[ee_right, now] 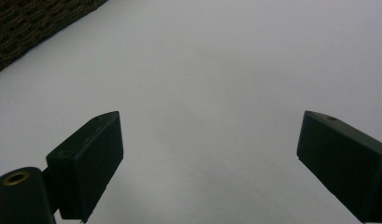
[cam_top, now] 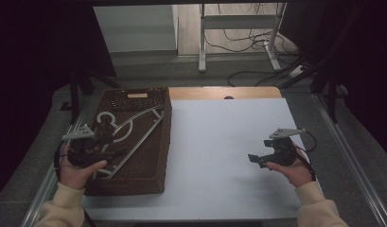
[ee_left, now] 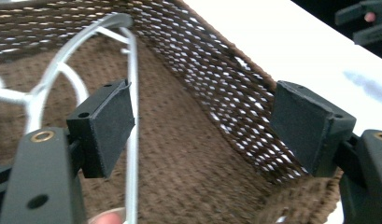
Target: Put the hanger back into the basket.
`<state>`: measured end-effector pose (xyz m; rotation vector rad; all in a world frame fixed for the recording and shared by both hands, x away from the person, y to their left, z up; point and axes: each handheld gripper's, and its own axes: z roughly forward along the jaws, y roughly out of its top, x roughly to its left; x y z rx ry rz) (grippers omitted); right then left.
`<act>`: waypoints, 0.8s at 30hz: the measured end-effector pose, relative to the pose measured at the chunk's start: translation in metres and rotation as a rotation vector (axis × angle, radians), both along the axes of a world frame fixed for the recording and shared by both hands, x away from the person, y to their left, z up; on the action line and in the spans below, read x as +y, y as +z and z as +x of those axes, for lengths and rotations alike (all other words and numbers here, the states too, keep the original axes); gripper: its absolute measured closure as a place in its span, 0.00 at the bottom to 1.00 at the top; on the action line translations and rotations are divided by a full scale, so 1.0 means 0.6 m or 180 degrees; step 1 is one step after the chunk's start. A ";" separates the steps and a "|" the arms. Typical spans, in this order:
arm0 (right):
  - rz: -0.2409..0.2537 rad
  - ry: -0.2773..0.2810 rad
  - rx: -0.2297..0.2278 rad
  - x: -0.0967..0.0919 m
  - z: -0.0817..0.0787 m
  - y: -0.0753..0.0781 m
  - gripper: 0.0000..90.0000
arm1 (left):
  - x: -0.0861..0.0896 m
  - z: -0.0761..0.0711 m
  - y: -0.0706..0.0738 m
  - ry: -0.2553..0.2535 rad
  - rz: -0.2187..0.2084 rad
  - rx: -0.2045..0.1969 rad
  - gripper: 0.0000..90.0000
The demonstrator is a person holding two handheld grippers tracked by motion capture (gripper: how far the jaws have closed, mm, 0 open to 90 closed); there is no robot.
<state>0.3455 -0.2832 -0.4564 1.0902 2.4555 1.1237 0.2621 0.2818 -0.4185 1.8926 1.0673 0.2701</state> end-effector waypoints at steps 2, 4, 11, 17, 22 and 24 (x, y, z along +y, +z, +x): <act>0.0049 -0.0044 -0.0060 0.002 -0.006 0.008 0.08 | -0.019 -0.002 -0.002 -0.0109 0.0001 0.0001 0.24; 0.0075 -0.0053 -0.0092 0.003 -0.009 0.012 0.08 | -0.023 -0.002 -0.002 -0.0125 0.0007 0.0006 0.24; 0.0097 -0.0059 -0.0160 0.005 -0.011 0.011 0.09 | -0.056 0.007 -0.019 -0.0255 0.0114 0.0116 0.22; 0.0040 -0.0034 -0.0191 0.009 -0.013 0.008 0.09 | -0.055 0.010 -0.025 -0.0211 0.0120 0.0163 0.22; 0.0059 -0.0053 -0.0241 0.007 -0.014 0.010 0.08 | -0.051 0.011 -0.025 -0.0191 0.0097 0.0163 0.22; 0.0061 -0.0056 -0.0249 0.007 -0.015 0.011 0.08 | -0.051 0.011 -0.025 -0.0183 0.0095 0.0158 0.22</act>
